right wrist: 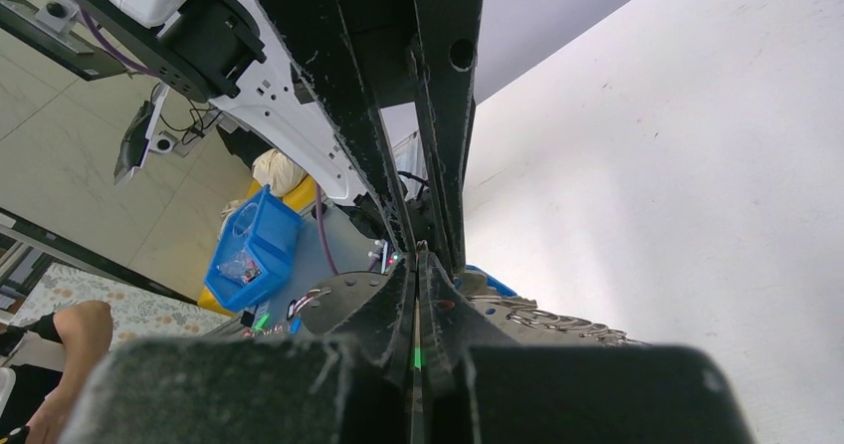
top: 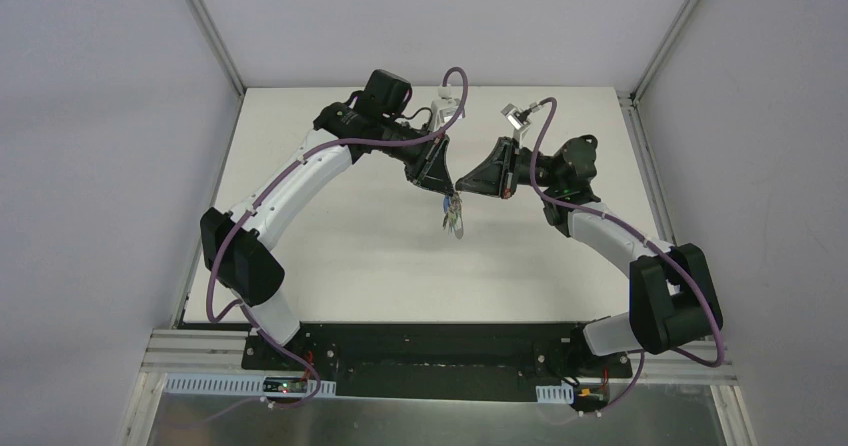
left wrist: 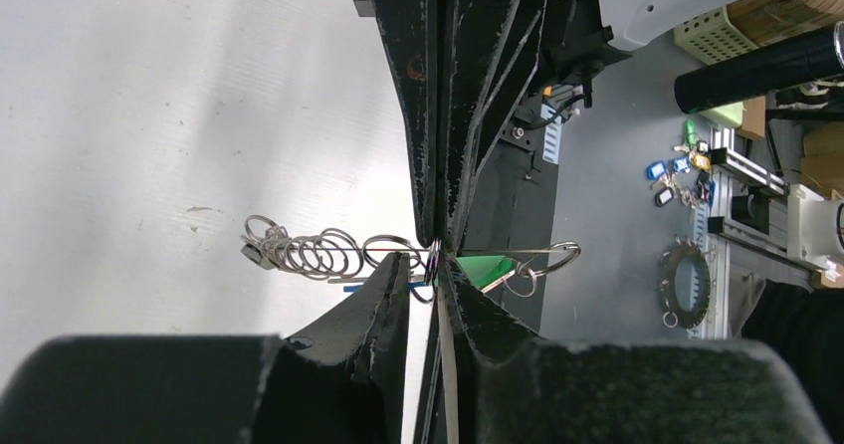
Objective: Put the keys on the keyring
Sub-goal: Adjust the key on the keyring.
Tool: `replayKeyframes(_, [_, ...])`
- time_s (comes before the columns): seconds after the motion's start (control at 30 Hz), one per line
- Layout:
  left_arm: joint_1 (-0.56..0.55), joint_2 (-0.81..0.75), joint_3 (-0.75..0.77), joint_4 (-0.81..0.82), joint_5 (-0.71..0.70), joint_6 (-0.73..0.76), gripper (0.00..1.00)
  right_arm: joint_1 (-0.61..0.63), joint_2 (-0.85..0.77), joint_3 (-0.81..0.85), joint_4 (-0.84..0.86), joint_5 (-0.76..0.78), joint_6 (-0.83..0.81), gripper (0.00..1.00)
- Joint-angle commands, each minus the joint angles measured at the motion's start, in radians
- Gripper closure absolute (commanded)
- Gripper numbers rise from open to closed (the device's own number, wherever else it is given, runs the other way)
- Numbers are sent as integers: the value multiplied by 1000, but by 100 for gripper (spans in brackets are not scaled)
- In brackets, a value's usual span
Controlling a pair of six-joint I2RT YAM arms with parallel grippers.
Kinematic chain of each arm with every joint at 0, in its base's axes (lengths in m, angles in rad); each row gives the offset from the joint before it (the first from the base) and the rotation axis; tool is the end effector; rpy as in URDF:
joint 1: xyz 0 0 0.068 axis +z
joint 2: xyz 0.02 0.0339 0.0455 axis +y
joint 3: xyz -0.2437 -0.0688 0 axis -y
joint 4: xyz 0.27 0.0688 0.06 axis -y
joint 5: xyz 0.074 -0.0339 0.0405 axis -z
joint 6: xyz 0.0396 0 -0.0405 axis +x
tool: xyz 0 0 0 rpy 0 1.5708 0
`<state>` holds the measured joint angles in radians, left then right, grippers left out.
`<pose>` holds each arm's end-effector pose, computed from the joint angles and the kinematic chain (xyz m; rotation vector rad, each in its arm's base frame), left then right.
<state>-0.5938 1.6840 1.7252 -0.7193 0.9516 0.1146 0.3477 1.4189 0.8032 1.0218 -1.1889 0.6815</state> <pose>0.3055 -0.2451 0.3659 1.2463 1.8375 -1.3239 0.2881 0.1435 0.2825 -0.9530 1.3027 1.5045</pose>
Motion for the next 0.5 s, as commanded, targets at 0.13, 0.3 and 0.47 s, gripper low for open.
replayKeyframes(0.13, [2,5,-16,43,69,-43,100,-8,-9,-3,87,11,7,100])
replayKeyframes(0.3, [-5,41,101,-165,-12,56,100,-9,-46,-20,30,-31,-118,98])
replayKeyframes(0.47, [-42,158,295,-494,-107,172,100,-9,-81,-24,-34,-61,-192,77])
